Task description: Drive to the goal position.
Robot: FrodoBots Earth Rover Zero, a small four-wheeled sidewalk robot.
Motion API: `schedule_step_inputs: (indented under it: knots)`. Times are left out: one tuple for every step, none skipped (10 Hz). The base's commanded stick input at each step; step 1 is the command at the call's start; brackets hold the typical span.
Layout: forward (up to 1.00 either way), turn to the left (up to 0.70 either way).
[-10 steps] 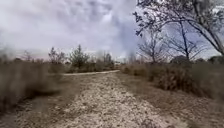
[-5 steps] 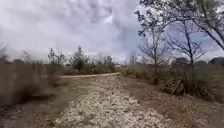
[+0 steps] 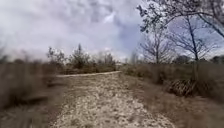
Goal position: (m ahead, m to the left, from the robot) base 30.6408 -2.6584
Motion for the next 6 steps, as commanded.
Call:
schedule_step_inputs:
  knots:
    - [0.50, 0.00]
    - [0.50, 0.00]
    - [0.50, 0.00]
    - [0.50, 0.00]
    - [0.50, 0.00]
    - [0.50, 0.00]
